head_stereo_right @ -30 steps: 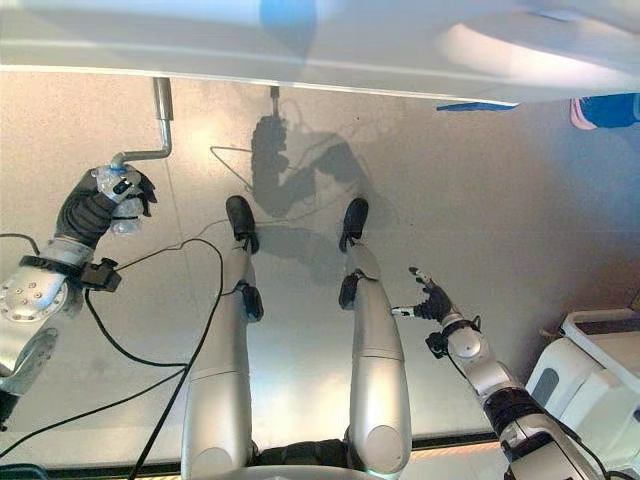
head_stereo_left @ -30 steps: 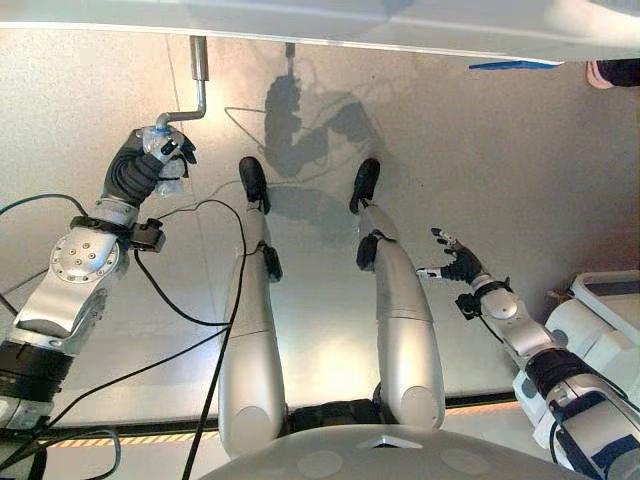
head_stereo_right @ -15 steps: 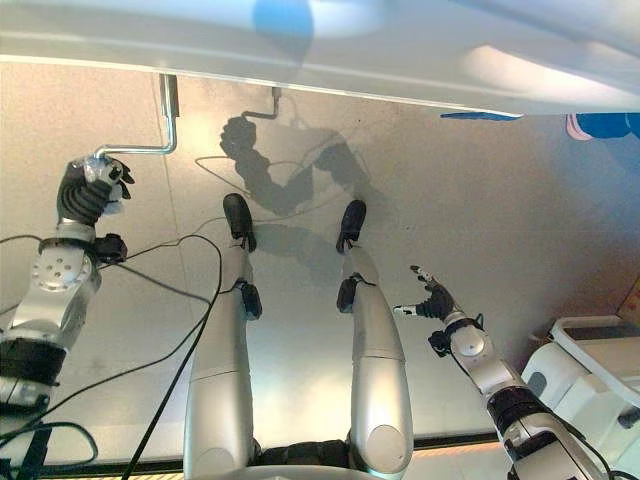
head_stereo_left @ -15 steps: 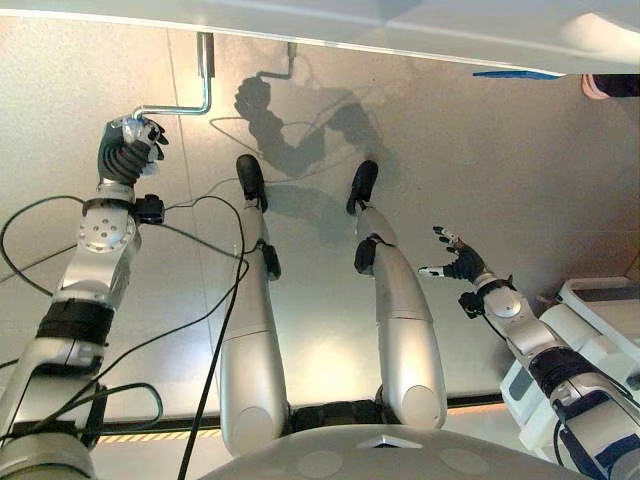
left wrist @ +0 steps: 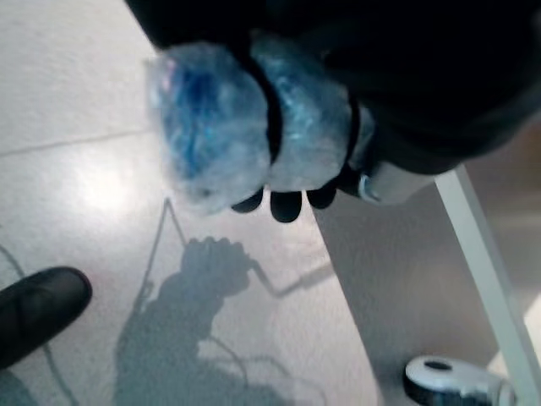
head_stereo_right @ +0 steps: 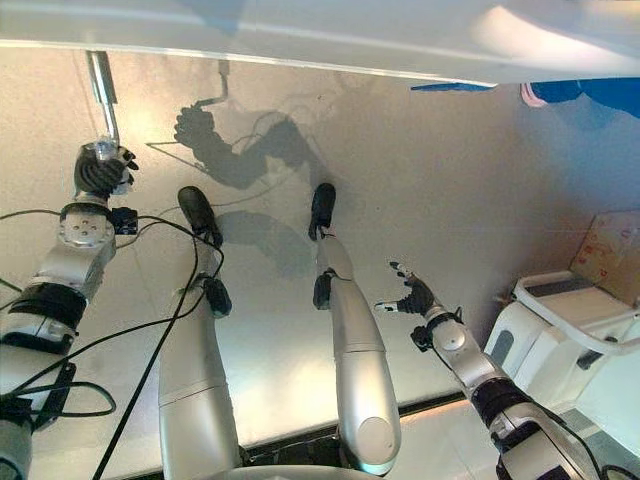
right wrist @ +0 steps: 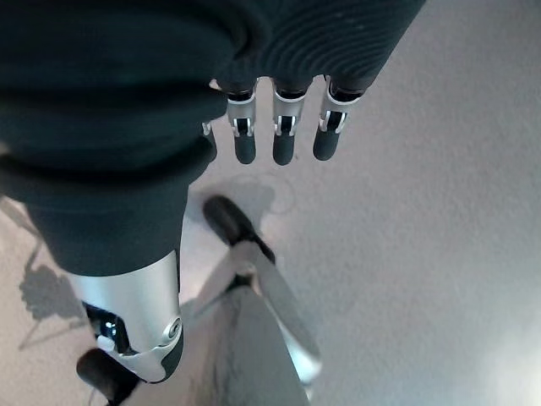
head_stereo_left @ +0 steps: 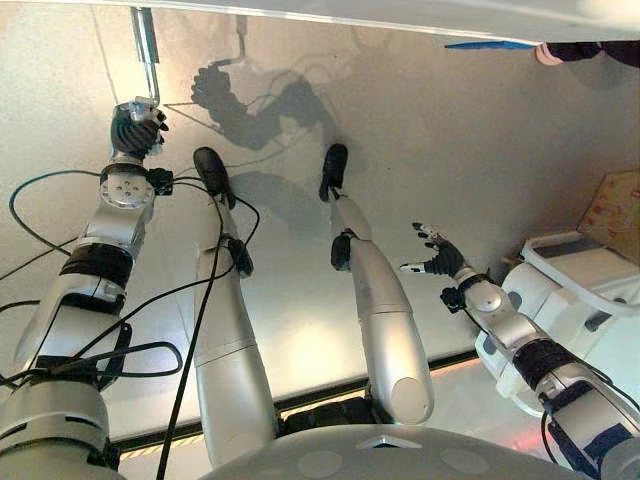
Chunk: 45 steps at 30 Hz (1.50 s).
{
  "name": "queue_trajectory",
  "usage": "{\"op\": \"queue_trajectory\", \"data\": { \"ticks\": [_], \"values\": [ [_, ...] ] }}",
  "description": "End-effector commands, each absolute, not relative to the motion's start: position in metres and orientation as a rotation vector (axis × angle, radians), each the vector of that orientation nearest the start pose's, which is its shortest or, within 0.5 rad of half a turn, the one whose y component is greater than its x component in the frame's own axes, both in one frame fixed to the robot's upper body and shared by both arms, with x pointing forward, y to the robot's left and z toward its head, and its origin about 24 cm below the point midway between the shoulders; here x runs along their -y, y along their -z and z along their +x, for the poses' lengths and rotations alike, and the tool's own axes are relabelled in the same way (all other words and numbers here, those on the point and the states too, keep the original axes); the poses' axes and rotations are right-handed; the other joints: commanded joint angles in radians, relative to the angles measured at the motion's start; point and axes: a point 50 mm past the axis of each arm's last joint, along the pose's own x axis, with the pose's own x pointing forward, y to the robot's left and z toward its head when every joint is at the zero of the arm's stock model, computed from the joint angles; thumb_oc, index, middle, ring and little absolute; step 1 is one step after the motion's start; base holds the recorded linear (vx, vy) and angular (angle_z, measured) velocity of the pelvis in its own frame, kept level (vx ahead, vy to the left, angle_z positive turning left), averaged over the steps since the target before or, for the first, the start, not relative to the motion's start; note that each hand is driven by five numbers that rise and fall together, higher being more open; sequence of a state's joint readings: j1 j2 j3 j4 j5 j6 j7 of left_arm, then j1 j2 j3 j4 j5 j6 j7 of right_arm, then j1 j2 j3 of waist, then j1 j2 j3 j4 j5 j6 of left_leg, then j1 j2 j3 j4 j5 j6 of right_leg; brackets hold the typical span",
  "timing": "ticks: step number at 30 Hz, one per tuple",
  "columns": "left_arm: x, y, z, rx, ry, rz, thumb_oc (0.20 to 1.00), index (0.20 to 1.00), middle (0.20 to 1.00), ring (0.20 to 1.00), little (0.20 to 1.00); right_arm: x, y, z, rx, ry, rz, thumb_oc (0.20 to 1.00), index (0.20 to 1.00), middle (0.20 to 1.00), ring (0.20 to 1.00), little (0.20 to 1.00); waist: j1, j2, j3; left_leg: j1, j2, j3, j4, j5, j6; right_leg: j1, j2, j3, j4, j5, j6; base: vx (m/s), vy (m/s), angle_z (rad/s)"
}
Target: Raise the hospital bed
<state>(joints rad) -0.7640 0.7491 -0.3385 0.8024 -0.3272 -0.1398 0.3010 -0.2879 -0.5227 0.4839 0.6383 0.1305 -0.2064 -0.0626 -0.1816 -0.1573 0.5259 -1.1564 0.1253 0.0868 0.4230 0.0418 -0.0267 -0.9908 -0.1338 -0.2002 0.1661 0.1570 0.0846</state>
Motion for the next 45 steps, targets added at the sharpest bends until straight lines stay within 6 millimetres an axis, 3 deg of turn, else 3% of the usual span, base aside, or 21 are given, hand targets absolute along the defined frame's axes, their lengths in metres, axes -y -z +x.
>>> {"op": "queue_trajectory", "data": {
  "ticks": [1, 2, 5, 8, 9, 10, 11, 17, 18, 22, 23, 28, 30, 32, 33, 41, 45],
  "values": [
    [-0.281, -0.168, 0.366, 0.190, -0.316, 0.565, 0.200, 0.200, 0.200, 0.200, 0.200, 0.203, 0.019, 0.274, -0.255, -0.250, -0.544, 1.000, 1.000, 1.000, 1.000, 1.000, 0.012, -0.070, -0.006, 0.056, -0.072, 0.046, 0.053, -0.121, 0.017, -0.007, -0.054, 0.063, 0.030, -0.020, 0.112, 0.01, -0.012, -0.07],
    [-0.280, -0.168, 0.366, 0.190, -0.316, 0.565, 0.200, 0.200, 0.200, 0.200, 0.200, 0.203, 0.019, 0.274, -0.255, -0.250, -0.544, 1.000, 1.000, 1.000, 1.000, 1.000, 0.013, -0.070, -0.006, 0.056, -0.072, 0.046, 0.053, -0.121, 0.017, -0.008, -0.054, 0.063, 0.030, -0.020, 0.112, 0.01, -0.011, -0.06],
    [-0.252, -0.165, 0.368, 0.226, -0.193, 0.591, 0.200, 0.200, 0.200, 0.200, 0.200, 0.203, 0.017, 0.278, -0.256, -0.248, -0.556, 1.000, 1.000, 1.000, 1.000, 1.000, 0.007, -0.063, -0.006, 0.069, -0.067, 0.054, 0.042, -0.116, 0.019, -0.014, -0.051, 0.073, 0.041, -0.021, 0.108, -0.01, -0.019, -0.05],
    [-0.240, -0.165, 0.368, 0.245, -0.132, 0.599, 0.200, 0.200, 0.200, 0.200, 0.200, 0.204, 0.016, 0.279, -0.258, -0.251, -0.564, 1.000, 1.000, 1.000, 1.000, 1.000, 0.005, -0.058, -0.006, 0.076, -0.065, 0.059, 0.037, -0.113, 0.019, -0.017, -0.049, 0.076, 0.047, -0.023, 0.105, -0.01, -0.053, -0.01],
    [-0.223, -0.164, 0.367, 0.272, -0.052, 0.591, 0.200, 0.200, 0.200, 0.200, 0.200, 0.205, 0.014, 0.281, -0.254, -0.252, -0.581, 1.000, 1.000, 1.000, 1.000, 1.000, 0.002, -0.052, -0.006, 0.086, -0.065, 0.062, 0.028, -0.109, 0.019, -0.017, -0.045, 0.080, 0.053, -0.024, 0.102, -0.01, -0.054, -0.03],
    [-0.223, -0.164, 0.367, 0.272, -0.052, 0.591, 0.200, 0.200, 0.200, 0.200, 0.200, 0.206, 0.014, 0.281, -0.255, -0.252, -0.581, 1.000, 1.000, 1.000, 1.000, 1.000, 0.003, -0.053, -0.006, 0.087, -0.066, 0.062, 0.027, -0.109, 0.019, -0.016, -0.045, 0.080, 0.053, -0.024, 0.102, -0.02, -0.081, -0.02],
    [-0.204, -0.170, 0.364, 0.326, 0.026, 0.546, 0.200, 0.200, 0.200, 0.200, 0.200, 0.207, 0.012, 0.282, -0.249, -0.252, -0.593, 1.000, 1.000, 1.000, 1.000, 1.000, 0.001, -0.044, -0.006, 0.100, -0.066, 0.065, 0.014, -0.103, 0.017, -0.014, -0.043, 0.083, 0.055, -0.025, 0.101, -0.01, -0.049, -0.02],
    [-0.170, -0.188, 0.349, 0.455, 0.186, 0.415, 0.200, 0.200, 0.200, 0.200, 0.200, 0.215, 0.010, 0.282, -0.248, -0.235, -0.622, 1.000, 1.000, 1.000, 1.000, 1.000, 0.003, -0.014, -0.006, 0.117, -0.072, 0.069, -0.018, -0.080, 0.009, -0.011, -0.040, 0.080, 0.054, -0.023, 0.099, -0.02, -0.064, -0.08],
    [-0.163, -0.199, 0.339, 0.516, 0.248, 0.381, 0.200, 0.200, 0.200, 0.200, 0.200, 0.218, 0.011, 0.280, -0.258, -0.224, -0.627, 1.000, 1.000, 1.000, 1.000, 1.000, 0.008, -0.001, -0.006, 0.131, -0.075, 0.066, -0.042, -0.067, 0.006, -0.006, -0.038, 0.076, 0.053, -0.022, 0.099, -0.02, -0.050, -0.04],
    [-0.162, -0.203, 0.328, 0.547, 0.293, 0.359, 0.200, 0.200, 0.200, 0.200, 0.200, 0.222, 0.014, 0.277, -0.271, -0.217, -0.630, 1.000, 1.000, 1.000, 1.000, 1.000, 0.015, 0.009, -0.006, 0.149, -0.080, 0.062, -0.068, -0.054, 0.002, 0.005, -0.038, 0.073, 0.050, -0.023, 0.098, -0.02, -0.059, 0.04],
    [-0.165, -0.211, 0.310, 0.595, 0.345, 0.320, 0.200, 0.200, 0.200, 0.200, 0.200, 0.228, 0.020, 0.271, -0.298, -0.197, -0.618, 1.000, 1.000, 1.000, 1.000, 1.000, 0.032, 0.030, -0.006, 0.166, -0.088, 0.058, -0.091, -0.041, -0.001, 0.014, -0.039, 0.066, 0.052, -0.025, 0.098, -0.03, -0.074, 0.05],
    [-0.178, -0.215, 0.285, 0.622, 0.386, 0.309, 0.200, 0.200, 0.200, 0.200, 0.200, 0.236, 0.027, 0.262, -0.335, -0.175, -0.606, 1.000, 1.000, 1.000, 1.000, 1.000, 0.054, 0.056, -0.006, 0.184, -0.098, 0.053, -0.107, -0.032, -0.002, 0.025, -0.044, 0.061, 0.063, -0.030, 0.097, -0.02, -0.033, 0.05],
    [-0.190, -0.217, 0.267, 0.634, 0.404, 0.317, 0.200, 0.200, 0.200, 0.200, 0.200, 0.241, 0.030, 0.257, -0.351, -0.163, -0.600, 1.000, 1.000, 1.000, 1.000, 1.000, 0.076, 0.072, -0.006, 0.190, -0.101, 0.049, -0.117, -0.026, -0.004, 0.029, -0.048, 0.057, 0.065, -0.029, 0.099, -0.01, -0.003, 0.10],
    [-0.195, -0.215, 0.263, 0.622, 0.394, 0.304, 0.200, 0.200, 0.200, 0.200, 0.200, 0.242, 0.031, 0.256, -0.357, -0.163, -0.597, 1.000, 1.000, 1.000, 1.000, 1.000, 0.078, 0.076, -0.006, 0.192, -0.102, 0.048, -0.121, -0.024, -0.005, 0.031, -0.051, 0.054, 0.064, -0.029, 0.099, -0.01, 0.002, 0.08],
    [-0.208, -0.215, 0.254, 0.615, 0.371, 0.330, 0.200, 0.200, 0.200, 0.200, 0.200, 0.246, 0.034, 0.252, -0.372, -0.154, -0.593, 1.000, 1.000, 1.000, 1.000, 1.000, 0.095, 0.087, -0.006, 0.195, -0.104, 0.047, -0.121, -0.022, -0.005, 0.036, -0.053, 0.049, 0.067, -0.030, 0.101, 0.00, 0.006, 0.08],
    [-0.243, -0.207, 0.232, 0.545, 0.270, 0.356, 0.200, 0.200, 0.200, 0.200, 0.200, 0.258, 0.045, 0.237, -0.431, -0.128, -0.587, 1.000, 1.000, 1.000, 1.000, 1.000, 0.140, 0.106, -0.006, 0.235, -0.122, 0.035, -0.136, -0.017, -0.005, 0.091, -0.079, 0.014, 0.054, -0.018, 0.122, 0.01, 0.029, 0.08],
    [-0.261, -0.198, 0.232, 0.496, 0.189, 0.382, 0.200, 0.200, 0.200, 0.200, 0.200, 0.262, 0.047, 0.233, -0.448, -0.117, -0.584, 1.000, 1.000, 1.000, 1.000, 1.000, 0.156, 0.108, -0.006, 0.250, -0.134, 0.029, -0.134, -0.023, -0.002, 0.130, -0.094, -0.003, 0.035, -0.008, 0.135, 0.02, 0.076, 0.06]
  ]
}}
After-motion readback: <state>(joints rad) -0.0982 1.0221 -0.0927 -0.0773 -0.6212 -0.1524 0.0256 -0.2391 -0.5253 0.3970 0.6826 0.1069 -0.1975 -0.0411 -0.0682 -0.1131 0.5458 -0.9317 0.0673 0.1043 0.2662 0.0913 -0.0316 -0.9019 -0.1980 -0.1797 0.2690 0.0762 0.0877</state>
